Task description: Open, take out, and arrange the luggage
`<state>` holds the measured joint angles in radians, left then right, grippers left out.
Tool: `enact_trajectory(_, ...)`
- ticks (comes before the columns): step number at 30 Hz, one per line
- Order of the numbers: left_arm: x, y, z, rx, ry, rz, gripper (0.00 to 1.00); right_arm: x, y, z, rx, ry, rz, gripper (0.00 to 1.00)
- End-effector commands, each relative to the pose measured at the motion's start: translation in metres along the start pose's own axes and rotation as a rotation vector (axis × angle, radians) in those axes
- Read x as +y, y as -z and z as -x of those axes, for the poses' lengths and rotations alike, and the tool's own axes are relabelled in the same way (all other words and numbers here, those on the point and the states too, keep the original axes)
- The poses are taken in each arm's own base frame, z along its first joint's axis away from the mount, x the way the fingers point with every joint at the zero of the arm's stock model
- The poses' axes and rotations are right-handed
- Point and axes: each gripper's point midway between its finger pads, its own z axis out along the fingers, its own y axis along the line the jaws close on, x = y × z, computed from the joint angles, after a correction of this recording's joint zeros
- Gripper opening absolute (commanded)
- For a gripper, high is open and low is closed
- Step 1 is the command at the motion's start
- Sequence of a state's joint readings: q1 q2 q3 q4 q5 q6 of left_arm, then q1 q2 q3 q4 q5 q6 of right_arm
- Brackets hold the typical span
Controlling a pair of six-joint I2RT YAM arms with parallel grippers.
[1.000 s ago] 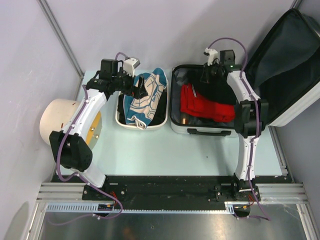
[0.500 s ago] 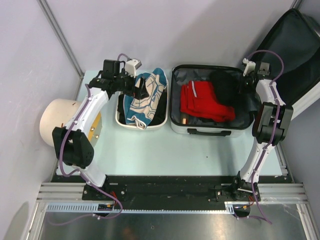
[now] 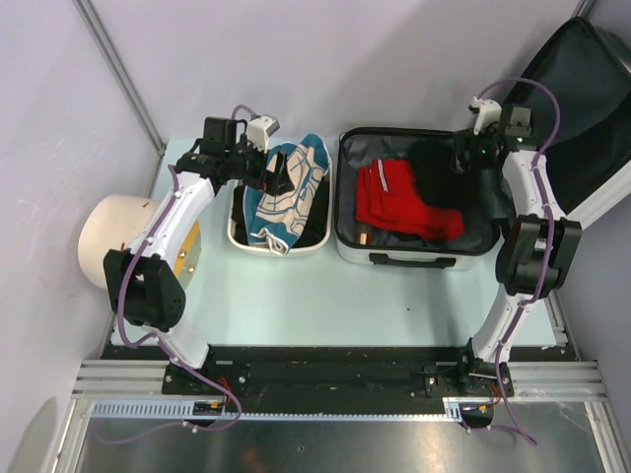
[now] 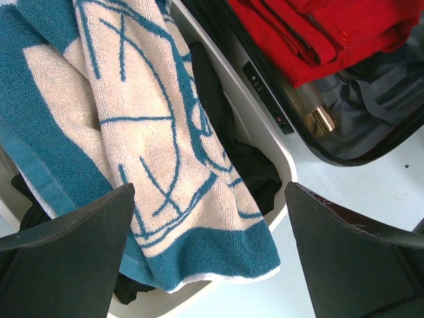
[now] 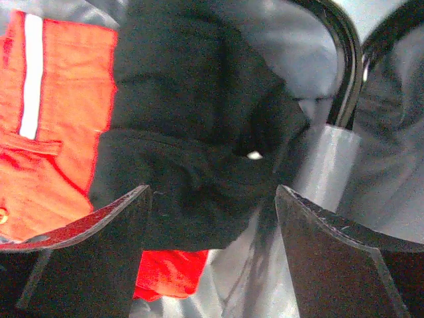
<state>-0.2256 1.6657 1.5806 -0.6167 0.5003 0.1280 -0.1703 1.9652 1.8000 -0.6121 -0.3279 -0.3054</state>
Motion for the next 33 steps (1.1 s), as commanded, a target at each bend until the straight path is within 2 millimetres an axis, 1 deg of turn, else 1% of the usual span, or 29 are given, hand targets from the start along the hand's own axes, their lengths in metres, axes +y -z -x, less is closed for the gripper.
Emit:
enact_trajectory(1, -0.006, 0.016, 0.016, -0.048, -0.036, -0.002, 1.0, 0.051, 0.024, 0.053, -0.14, 0.207, -0.06, 0.83)
enact_trajectory(2, -0.005, 0.016, 0.015, -0.046, -0.035, -0.002, 1.0, 0.055, 0.021, 0.053, -0.139, 0.215, -0.075, 0.84)
enact_trajectory(3, -0.006, 0.016, 0.016, -0.049, -0.037, -0.002, 1.0, 0.074, 0.016, 0.057, -0.151, 0.238, -0.057, 0.86)
enact_trajectory(4, -0.006, 0.017, 0.017, -0.05, -0.038, -0.002, 1.0, 0.082, 0.007, 0.054, -0.143, 0.22, -0.054, 0.9)
enact_trajectory(5, -0.006, 0.017, 0.017, -0.05, -0.036, -0.002, 1.0, 0.077, 0.002, 0.054, -0.135, 0.2, -0.129, 0.94)
enact_trajectory(6, -0.006, 0.017, 0.017, -0.05, -0.038, -0.003, 1.0, 0.076, -0.006, 0.057, -0.135, 0.187, -0.193, 0.96)
enact_trajectory(7, -0.006, 0.017, 0.017, -0.05, -0.038, -0.003, 1.0, 0.092, -0.023, 0.055, -0.112, 0.212, -0.21, 0.98)
enact_trajectory(8, -0.006, 0.018, 0.017, -0.052, -0.038, -0.002, 1.0, 0.086, -0.029, 0.053, -0.095, 0.195, -0.292, 0.99)
enact_trajectory(9, -0.005, 0.017, 0.016, -0.048, -0.035, -0.001, 1.0, 0.089, -0.035, 0.054, -0.095, 0.195, -0.308, 1.0)
enact_trajectory(10, -0.005, 0.017, 0.015, -0.047, -0.035, -0.001, 1.0, 0.091, -0.048, 0.049, -0.074, 0.202, -0.34, 1.0)
enact_trajectory(12, -0.005, 0.019, 0.015, -0.047, -0.034, 0.002, 1.0, 0.09, -0.057, 0.048, -0.068, 0.226, -0.398, 1.0)
enact_trajectory(13, -0.005, 0.019, 0.014, -0.045, -0.034, 0.001, 1.0, 0.082, -0.066, 0.039, -0.038, 0.242, -0.465, 1.0)
enact_trajectory(15, -0.006, 0.022, 0.013, -0.049, -0.037, 0.008, 1.0, 0.073, -0.071, 0.034, -0.02, 0.272, -0.521, 1.0)
enact_trajectory(16, -0.004, 0.022, 0.01, -0.042, -0.034, 0.013, 1.0, 0.066, -0.071, 0.028, 0.002, 0.283, -0.564, 1.0)
enact_trajectory(17, -0.004, 0.022, 0.009, -0.042, -0.037, 0.013, 1.0, 0.06, -0.077, 0.024, 0.008, 0.293, -0.588, 1.0)
enact_trajectory(19, -0.003, 0.022, 0.005, -0.034, -0.033, 0.016, 1.0, 0.046, -0.076, 0.018, 0.029, 0.334, -0.655, 1.0)
enact_trajectory(21, -0.002, 0.022, 0.003, -0.031, -0.031, 0.018, 0.99, 0.035, -0.079, 0.012, 0.031, 0.359, -0.685, 0.99)
enact_trajectory(24, -0.002, 0.022, 0.003, -0.03, -0.029, 0.017, 1.0, 0.017, -0.076, 0.007, 0.049, 0.328, -0.716, 1.0)
enact_trajectory(26, -0.002, 0.023, 0.004, -0.032, -0.034, 0.016, 1.0, 0.016, -0.073, 0.007, 0.059, 0.297, -0.682, 0.99)
enact_trajectory(27, -0.002, 0.022, 0.003, -0.031, -0.032, 0.018, 1.0, 0.013, -0.064, 0.019, 0.03, 0.271, -0.663, 0.98)
enact_trajectory(28, -0.002, 0.022, 0.003, -0.03, -0.033, 0.014, 0.99, 0.019, -0.064, 0.023, 0.016, 0.263, -0.618, 0.98)
enact_trajectory(29, -0.002, 0.022, 0.003, -0.032, -0.034, 0.016, 1.0, 0.02, -0.061, 0.025, 0.014, 0.267, -0.602, 0.98)
enact_trajectory(31, -0.002, 0.022, 0.003, -0.031, -0.036, 0.014, 1.0, 0.015, -0.052, 0.032, 0.004, 0.277, -0.61, 0.99)
enact_trajectory(33, -0.002, 0.021, 0.002, -0.028, -0.035, 0.012, 1.0, 0.01, -0.052, 0.029, 0.023, 0.283, -0.616, 0.99)
